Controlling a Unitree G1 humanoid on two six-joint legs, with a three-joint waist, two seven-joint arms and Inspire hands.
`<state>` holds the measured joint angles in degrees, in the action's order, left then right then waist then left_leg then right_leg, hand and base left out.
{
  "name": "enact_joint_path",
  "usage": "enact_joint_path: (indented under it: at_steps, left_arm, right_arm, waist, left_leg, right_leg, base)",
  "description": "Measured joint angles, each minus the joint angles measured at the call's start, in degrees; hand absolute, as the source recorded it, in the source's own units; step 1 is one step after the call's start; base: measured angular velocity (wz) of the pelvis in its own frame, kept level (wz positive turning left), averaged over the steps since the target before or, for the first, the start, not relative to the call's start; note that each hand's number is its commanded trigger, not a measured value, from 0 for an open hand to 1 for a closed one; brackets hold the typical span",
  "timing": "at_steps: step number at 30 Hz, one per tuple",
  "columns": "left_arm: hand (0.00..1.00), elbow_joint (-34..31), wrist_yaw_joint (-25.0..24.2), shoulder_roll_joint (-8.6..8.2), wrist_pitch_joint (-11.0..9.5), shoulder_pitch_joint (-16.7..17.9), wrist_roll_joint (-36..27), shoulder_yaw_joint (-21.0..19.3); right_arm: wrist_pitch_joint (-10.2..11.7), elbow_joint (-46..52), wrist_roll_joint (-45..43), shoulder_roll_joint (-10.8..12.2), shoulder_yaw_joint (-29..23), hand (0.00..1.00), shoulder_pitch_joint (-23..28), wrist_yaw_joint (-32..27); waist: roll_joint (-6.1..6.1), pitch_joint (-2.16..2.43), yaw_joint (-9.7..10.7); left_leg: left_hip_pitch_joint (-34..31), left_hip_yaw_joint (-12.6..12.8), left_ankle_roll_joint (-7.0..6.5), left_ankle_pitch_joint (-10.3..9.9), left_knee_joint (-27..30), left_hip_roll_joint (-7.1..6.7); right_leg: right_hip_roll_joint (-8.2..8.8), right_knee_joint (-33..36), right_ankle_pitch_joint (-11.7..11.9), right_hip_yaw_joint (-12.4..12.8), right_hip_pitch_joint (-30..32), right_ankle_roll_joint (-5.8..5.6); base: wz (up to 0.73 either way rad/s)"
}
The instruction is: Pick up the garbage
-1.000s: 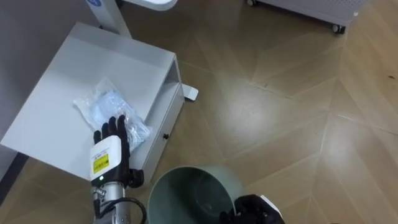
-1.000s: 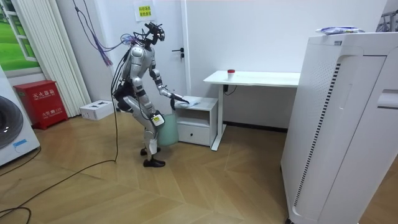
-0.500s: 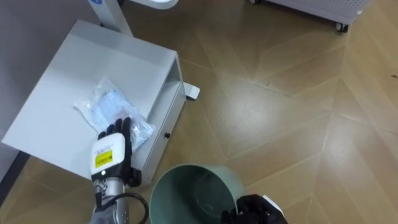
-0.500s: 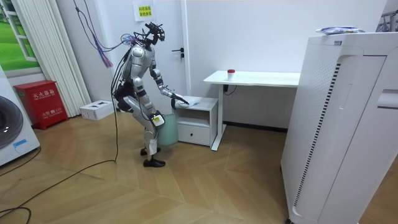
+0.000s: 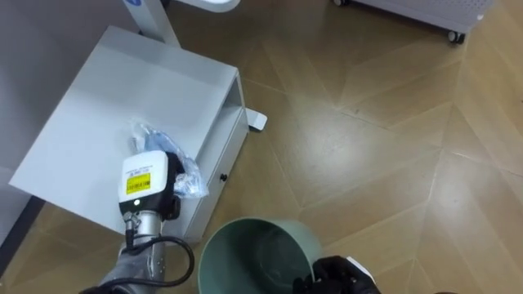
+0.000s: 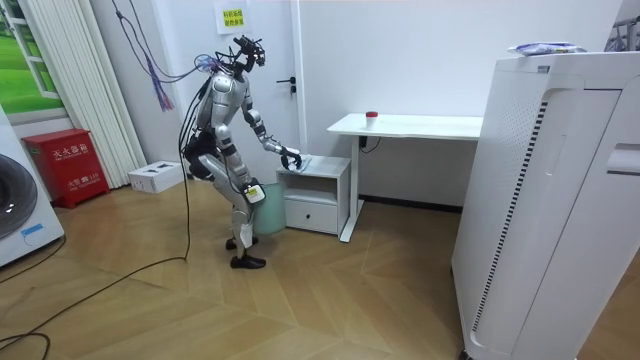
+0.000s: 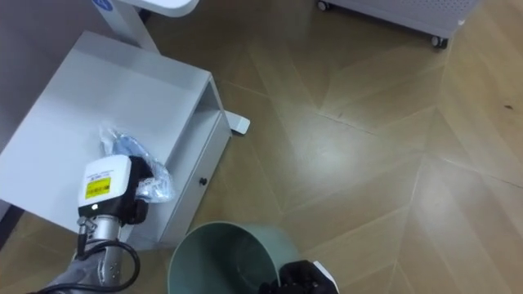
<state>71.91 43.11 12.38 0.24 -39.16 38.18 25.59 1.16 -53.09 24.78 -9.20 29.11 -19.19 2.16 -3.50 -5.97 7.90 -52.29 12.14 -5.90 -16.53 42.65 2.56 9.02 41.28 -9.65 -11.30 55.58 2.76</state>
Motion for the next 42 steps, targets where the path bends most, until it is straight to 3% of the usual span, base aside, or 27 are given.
enact_joint_path:
  at_steps: [7,12,15,17,21,24,26,29,31,33,37,42]
  left_arm:
    - [1.0,-0.1,0.0,-0.83,0.0,0.9,-0.4,-0.1]
    - [1.0,0.0,1.2,-0.78,-1.3,1.7,-3.1,-0.1]
    - [1.0,0.1,1.6,-0.94,-3.8,4.5,-6.5,-0.1]
    - [1.0,0.0,1.7,-1.04,-6.5,6.2,-9.6,-0.1]
    - [1.0,-2.1,3.1,-1.05,-9.4,7.5,-11.3,-0.6]
    - [1.0,-5.8,5.8,-1.35,-12.8,9.2,-11.1,-0.6]
    - [1.0,-8.6,7.1,-1.98,-15.2,11.5,-11.0,-0.5]
    - [1.0,-10.1,7.6,-3.5,-16.0,14.7,-11.0,-0.5]
    - [1.0,-11.0,7.5,-4.24,-16.1,16.3,-10.9,-0.5]
    - [1.0,-13.5,7.4,-4.2,-16.1,17.7,-11.0,-0.5]
    - [1.0,-16.4,7.4,-5.71,-16.5,18.6,-10.6,1.1]
    - [1.0,-16.6,5.5,-6.29,-16.8,19.8,-10.0,2.9]
  right_arm:
    - [-0.1,-0.3,0.1,0.0,-0.1,1.0,0.2,-0.5]
    - [0.1,0.0,0.2,0.2,-0.4,1.0,0.3,-2.4]
    - [1.0,0.0,0.3,0.4,-1.2,1.0,0.7,-3.6]
    - [2.9,0.0,0.3,0.3,-1.8,1.0,1.5,-5.3]
    - [5.0,0.2,-0.1,0.1,-4.4,1.0,3.1,-7.4]
    - [5.7,2.0,-0.3,-0.3,-5.8,1.0,4.2,-9.5]
    - [6.5,2.6,-0.5,-0.1,-6.0,1.0,4.8,-10.7]
    - [6.6,2.6,-0.9,-0.1,-6.9,1.0,4.8,-11.0]
    - [6.6,2.5,-1.9,0.0,-8.3,1.0,5.2,-11.4]
    - [6.6,2.6,-2.6,0.0,-9.5,1.0,5.2,-11.5]
    - [6.7,2.8,-2.6,0.0,-11.9,1.0,4.5,-11.5]
    - [7.2,4.6,-2.6,1.1,-11.8,1.0,5.3,-11.3]
  waist:
    - [0.04,-0.01,0.0]
    - [0.1,-0.07,0.2]
    - [0.29,-0.14,1.2]
    - [0.56,-0.09,1.5]
    - [0.8,0.03,1.5]
    - [0.99,0.15,1.3]
    - [1.83,0.65,1.3]
    - [2.77,1.27,1.3]
    - [2.97,1.42,1.2]
    - [3.38,1.9,1.1]
    - [3.42,2.08,-0.5]
    - [3.3,2.42,-0.3]
  left_leg:
    - [1.8,0.2,0.02,0.0,-1.3,-0.14]
    - [2.6,0.3,0.02,0.0,-1.4,-0.07]
    - [4.5,0.5,0.0,0.0,-2.1,-0.21]
    - [5.7,1.2,0.01,0.0,-3.1,-0.2]
    - [6.5,1.4,0.01,0.0,-3.3,-0.15]
    - [7.4,1.7,0.0,0.0,-3.2,-0.06]
    - [8.8,2.3,0.0,0.0,-3.9,-0.18]
    - [11.3,3.2,0.0,0.0,-4.5,-0.18]
    - [12.7,3.2,0.02,0.0,-4.9,-0.14]
    - [13.1,3.2,0.07,0.0,-5.0,-0.12]
    - [14.9,3.3,0.11,0.0,-5.0,0.38]
    - [16.8,3.6,0.18,0.0,-5.5,0.7]
  right_leg:
    - [0.0,-0.8,-0.1,-0.2,-1.8,-0.19]
    - [-0.04,-0.7,-0.2,-0.2,-2.4,-0.23]
    - [-0.02,-1.0,-0.4,0.0,-4.1,-0.46]
    - [0.07,-1.8,-0.4,0.1,-5.0,-0.49]
    - [-0.02,-2.3,-0.4,0.2,-5.6,-0.52]
    - [-0.14,-2.4,-0.4,0.4,-6.4,-0.57]
    - [-0.16,-2.3,-0.5,1.0,-7.2,-0.74]
    - [-0.35,-2.1,-0.6,1.8,-9.1,-0.92]
    - [-0.52,-2.8,-0.6,1.9,-10.5,-0.95]
    - [-0.56,-2.9,-0.6,1.9,-10.8,-0.94]
    - [-1.45,-4.0,0.4,2.4,-12.8,-0.96]
    - [-1.81,-4.9,0.9,2.4,-14.7,-0.91]
  base:
    - [0.0]
    - [0.0]
    - [0.0]
    - [0.0]
    - [-0.03]
    - [-0.08]
    - [-0.08]
    - [-0.11]
    - [-0.02]
    - [0.0]
    - [-0.1]
    - [-0.06]
